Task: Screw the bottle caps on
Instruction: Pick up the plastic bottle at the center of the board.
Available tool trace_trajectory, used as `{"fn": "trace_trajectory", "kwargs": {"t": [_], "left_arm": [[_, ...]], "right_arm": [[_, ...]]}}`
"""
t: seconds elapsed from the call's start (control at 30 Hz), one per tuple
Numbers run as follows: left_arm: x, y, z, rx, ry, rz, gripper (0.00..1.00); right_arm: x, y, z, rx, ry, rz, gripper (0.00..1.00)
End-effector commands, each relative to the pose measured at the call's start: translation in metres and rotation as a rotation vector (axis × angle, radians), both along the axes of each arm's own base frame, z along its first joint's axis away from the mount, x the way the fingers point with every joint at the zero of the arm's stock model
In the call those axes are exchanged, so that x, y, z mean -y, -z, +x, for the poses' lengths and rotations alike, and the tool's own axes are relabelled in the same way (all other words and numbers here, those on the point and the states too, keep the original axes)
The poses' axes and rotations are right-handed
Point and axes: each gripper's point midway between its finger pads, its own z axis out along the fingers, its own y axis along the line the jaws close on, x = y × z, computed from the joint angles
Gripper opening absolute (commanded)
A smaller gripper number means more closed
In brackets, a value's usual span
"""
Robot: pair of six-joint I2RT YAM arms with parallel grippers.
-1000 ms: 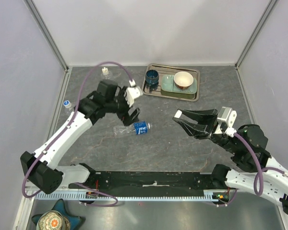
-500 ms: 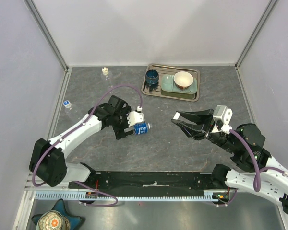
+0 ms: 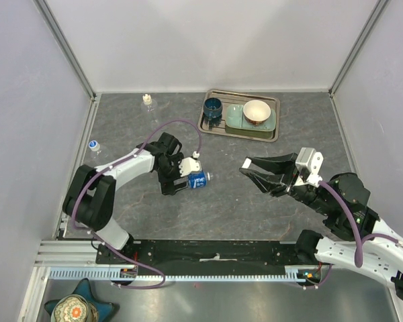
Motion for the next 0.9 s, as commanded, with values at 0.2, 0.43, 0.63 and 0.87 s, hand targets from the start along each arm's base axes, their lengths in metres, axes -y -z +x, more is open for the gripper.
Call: {"fn": "trace_trajectory", "kwargs": {"t": [0.2,0.43,0.63,0.87], "left_arm": [[0.012,0.017,0.006,-0.056,0.112,-0.032,0.97],[0.016,0.010,0.004,-0.020,0.095,-0.076,0.67],[0.024,-0.038,-0.006,0.052,0.081,-0.144,0.49],[0.024,-0.196,-0.019,0.319,0.034,-0.296,0.23]], "right_arm": [[0.005,-0.004,0.003,-0.019,0.029,-0.009,0.28],[0.005,-0.002,0.004,-0.084,0.034,-0.034,0.29],[-0.001,-0.007,0.005,-0.139,0.025,-0.086,0.30],[-0.012,0.000,0.002,-0.180,-0.024,-0.254,0.34]]}}
